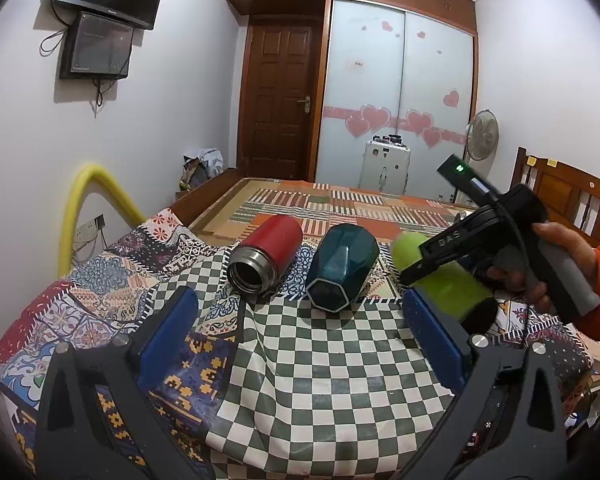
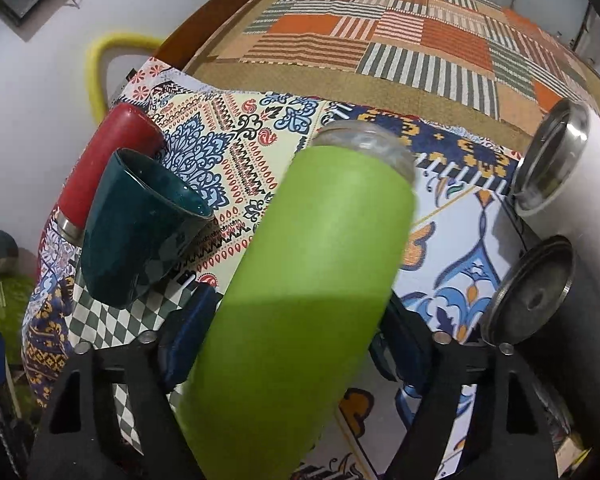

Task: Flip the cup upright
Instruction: 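Close the right gripper around the lime green bottle's body, then lift the lime green bottle with the right gripper and rotate it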

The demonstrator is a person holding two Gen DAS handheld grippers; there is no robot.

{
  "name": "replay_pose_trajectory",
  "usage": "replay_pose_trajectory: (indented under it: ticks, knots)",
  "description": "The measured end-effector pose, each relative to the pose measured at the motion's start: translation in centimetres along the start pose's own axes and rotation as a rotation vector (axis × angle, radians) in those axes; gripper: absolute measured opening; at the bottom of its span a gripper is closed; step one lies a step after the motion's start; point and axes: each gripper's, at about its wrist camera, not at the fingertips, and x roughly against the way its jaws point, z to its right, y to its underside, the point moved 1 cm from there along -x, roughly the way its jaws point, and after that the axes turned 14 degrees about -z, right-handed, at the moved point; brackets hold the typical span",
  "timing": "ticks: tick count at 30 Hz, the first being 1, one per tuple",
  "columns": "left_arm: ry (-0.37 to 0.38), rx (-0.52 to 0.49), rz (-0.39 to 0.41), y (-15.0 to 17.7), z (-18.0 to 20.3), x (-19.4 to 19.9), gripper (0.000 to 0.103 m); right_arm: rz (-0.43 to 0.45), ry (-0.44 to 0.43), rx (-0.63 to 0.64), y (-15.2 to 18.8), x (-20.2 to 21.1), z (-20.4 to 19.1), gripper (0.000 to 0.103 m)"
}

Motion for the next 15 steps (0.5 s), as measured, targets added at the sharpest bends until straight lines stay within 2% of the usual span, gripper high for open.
replay_pose_trajectory:
  ticks: [3, 5, 8, 15]
  knots:
    - [0.000, -0.004, 0.001, 0.1, 0.2, 0.0, 0.103, 0.015, 0.029, 0.032, 0.8, 0.6, -0.6, 0.062]
    - [0.001, -0.009, 0.005, 0.1, 0.3, 0.1, 0.103, 0.038, 0.055, 0.050, 1.5, 1.2, -1.0, 0.062]
    - [0.002, -0.013, 0.011, 0.2, 0.5, 0.4, 0.103, 0.051, 0.041, 0.062, 2.5, 2.0, -1.2, 0.062]
    - [0.016, 0.005, 0.009, 0.3, 0.2, 0.9, 0.103, 0.043, 0.064, 0.113, 5.9, 4.3, -2.5, 0.061]
